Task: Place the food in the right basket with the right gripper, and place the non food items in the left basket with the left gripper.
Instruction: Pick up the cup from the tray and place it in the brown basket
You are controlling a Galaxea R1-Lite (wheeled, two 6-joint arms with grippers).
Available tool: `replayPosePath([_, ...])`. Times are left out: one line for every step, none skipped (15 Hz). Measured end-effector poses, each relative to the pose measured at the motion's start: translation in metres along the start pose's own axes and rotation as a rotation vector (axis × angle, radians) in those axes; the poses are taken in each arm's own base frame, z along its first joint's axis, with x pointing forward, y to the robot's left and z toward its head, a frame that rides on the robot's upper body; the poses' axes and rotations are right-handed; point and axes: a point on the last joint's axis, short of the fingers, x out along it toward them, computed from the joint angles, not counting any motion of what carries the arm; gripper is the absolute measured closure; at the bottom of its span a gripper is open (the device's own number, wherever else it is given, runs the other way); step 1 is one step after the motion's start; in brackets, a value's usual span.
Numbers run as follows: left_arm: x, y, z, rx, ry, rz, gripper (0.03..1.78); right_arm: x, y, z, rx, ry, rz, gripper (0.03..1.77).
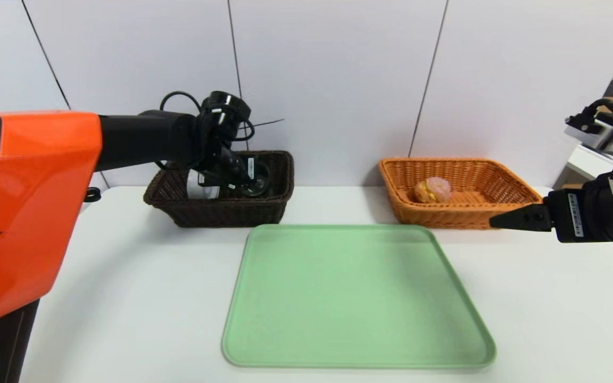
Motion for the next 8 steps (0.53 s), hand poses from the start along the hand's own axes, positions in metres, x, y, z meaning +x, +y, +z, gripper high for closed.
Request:
replayPosePath([0.006, 0.000, -0.003, 0.002, 0.010, 0.004, 1.70, 0.000, 0.000, -0.001, -0.001, 0.003, 0.001, 0.10])
replayPosePath([0.010, 0.000, -0.005, 0.003, 0.018, 0.004, 1.70, 0.001, 0.000, -0.001, -0.001, 0.004, 0.001, 0.10])
replayPosePath([0.012, 0.000, -0.006, 0.003, 0.025, -0.002, 1.70, 0.001, 0.000, -0.001, -0.002, 0.005, 0.001, 0.10])
replayPosePath([0.014, 0.001, -0.007, 0.002, 0.032, -0.014, 1.70, 0.001, 0.000, -0.001, -0.003, 0.006, 0.002, 0.10])
replayPosePath([0.015, 0.002, -0.007, 0.000, 0.037, -0.020, 1.70, 0.001, 0.001, -0.001, -0.003, 0.006, 0.002, 0.10])
replayPosePath([0.016, 0.003, -0.007, -0.002, 0.039, -0.019, 1.70, 0.001, 0.001, -0.001, -0.004, 0.005, 0.003, 0.10])
replayPosePath([0.016, 0.003, -0.007, -0.002, 0.040, -0.018, 1.70, 0.001, 0.001, -0.001, -0.004, 0.005, 0.003, 0.10])
replayPosePath([0.016, 0.004, -0.007, -0.002, 0.040, -0.018, 1.70, 0.001, 0.001, -0.001, -0.004, 0.005, 0.003, 0.10])
